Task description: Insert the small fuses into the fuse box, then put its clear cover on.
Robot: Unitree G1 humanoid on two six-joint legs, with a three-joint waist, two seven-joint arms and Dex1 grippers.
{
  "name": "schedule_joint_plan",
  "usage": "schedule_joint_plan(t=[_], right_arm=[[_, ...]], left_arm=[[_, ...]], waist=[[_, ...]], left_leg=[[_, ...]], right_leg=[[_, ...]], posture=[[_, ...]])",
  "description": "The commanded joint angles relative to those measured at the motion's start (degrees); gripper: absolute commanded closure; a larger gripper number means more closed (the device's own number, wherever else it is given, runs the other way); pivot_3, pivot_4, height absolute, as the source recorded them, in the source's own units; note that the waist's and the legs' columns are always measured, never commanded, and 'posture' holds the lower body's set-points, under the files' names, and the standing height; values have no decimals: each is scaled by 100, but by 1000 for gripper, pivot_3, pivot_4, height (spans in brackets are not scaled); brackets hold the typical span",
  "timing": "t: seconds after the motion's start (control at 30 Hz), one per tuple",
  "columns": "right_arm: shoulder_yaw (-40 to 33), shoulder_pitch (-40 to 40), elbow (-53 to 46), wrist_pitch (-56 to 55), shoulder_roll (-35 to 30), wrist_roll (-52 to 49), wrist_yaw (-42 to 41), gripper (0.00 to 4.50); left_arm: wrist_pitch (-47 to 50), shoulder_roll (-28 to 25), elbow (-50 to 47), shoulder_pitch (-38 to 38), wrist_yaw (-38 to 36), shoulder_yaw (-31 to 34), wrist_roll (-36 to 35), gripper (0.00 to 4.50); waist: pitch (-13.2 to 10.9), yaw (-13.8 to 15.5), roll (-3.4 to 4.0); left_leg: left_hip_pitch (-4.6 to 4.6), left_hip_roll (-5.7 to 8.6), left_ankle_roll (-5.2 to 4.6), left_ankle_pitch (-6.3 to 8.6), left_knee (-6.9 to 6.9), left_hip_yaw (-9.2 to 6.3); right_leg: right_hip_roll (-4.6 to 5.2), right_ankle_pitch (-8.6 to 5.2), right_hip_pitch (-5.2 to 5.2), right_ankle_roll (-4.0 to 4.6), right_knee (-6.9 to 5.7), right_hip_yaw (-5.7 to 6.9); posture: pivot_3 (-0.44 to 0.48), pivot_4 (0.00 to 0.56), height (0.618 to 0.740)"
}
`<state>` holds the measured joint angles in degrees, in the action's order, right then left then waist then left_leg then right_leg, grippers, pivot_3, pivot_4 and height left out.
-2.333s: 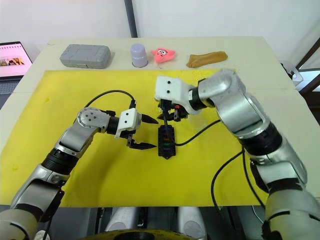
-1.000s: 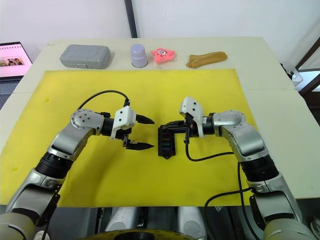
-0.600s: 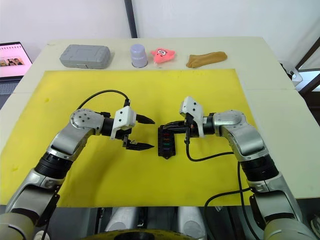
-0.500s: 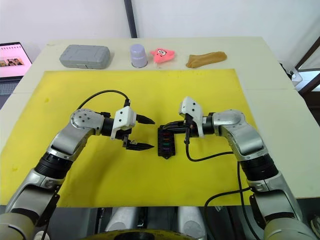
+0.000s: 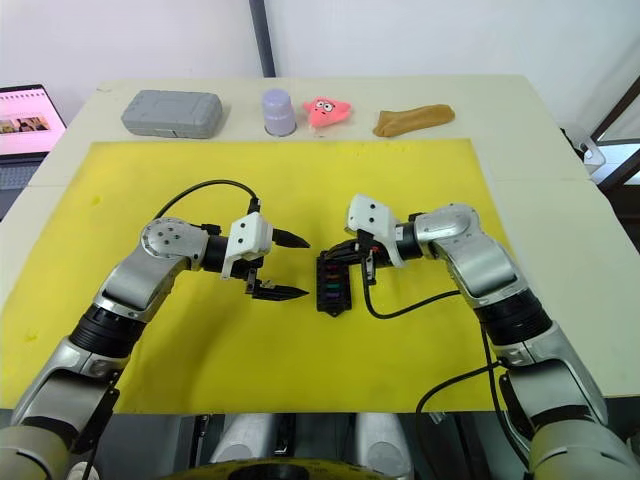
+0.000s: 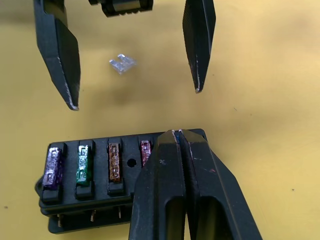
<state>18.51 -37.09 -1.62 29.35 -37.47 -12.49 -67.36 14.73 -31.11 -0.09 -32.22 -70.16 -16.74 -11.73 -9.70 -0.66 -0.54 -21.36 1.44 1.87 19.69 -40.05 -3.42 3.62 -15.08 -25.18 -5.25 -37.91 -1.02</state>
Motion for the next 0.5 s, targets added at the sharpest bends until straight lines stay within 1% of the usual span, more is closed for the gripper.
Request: schedule_joint_plan(t=[0.03, 0.13, 0.2, 0.37, 0.5], right_arm=[[329, 126, 260, 253, -203, 394, -14, 4399], [462, 144, 280, 252, -258, 512, -16, 4399], [418, 186, 234, 208, -249, 447, -24, 4399], [-71, 123, -51, 321, -37, -61, 27, 4399], [-560, -97, -385, 674, 56, -533, 95, 4399]], left_arm=[[-57, -9, -128, -38, 22, 18, 8, 0], [-69, 10, -104, -61, 29, 10, 15, 0], [-78, 16, -89, -71, 36, 8, 22, 0], [-65, -8, -135, -45, 36, 21, 5, 0], [44, -46, -222, -78, 10, 112, -106, 0]], waist=[[1, 3, -1], [2, 4, -1], [4, 8, -2], [5, 7, -2], [4, -4, -1]], left_leg=[[1, 0, 0, 0, 0, -1], [3, 0, 0, 0, 0, -1], [6, 0, 0, 0, 0, -3], [10, 0, -1, 0, 0, -7], [7, -1, 0, 0, 0, -7]], right_leg=[[0, 0, 2, 0, 0, 1], [0, 0, 6, 0, 2, 1], [0, 0, 10, 0, 3, 2], [0, 0, 21, 0, 13, 4], [-1, 0, 17, 0, 13, 4]], posture=[[0, 150, 740], [0, 150, 740], [0, 150, 740], [0, 150, 740], [0, 150, 740]])
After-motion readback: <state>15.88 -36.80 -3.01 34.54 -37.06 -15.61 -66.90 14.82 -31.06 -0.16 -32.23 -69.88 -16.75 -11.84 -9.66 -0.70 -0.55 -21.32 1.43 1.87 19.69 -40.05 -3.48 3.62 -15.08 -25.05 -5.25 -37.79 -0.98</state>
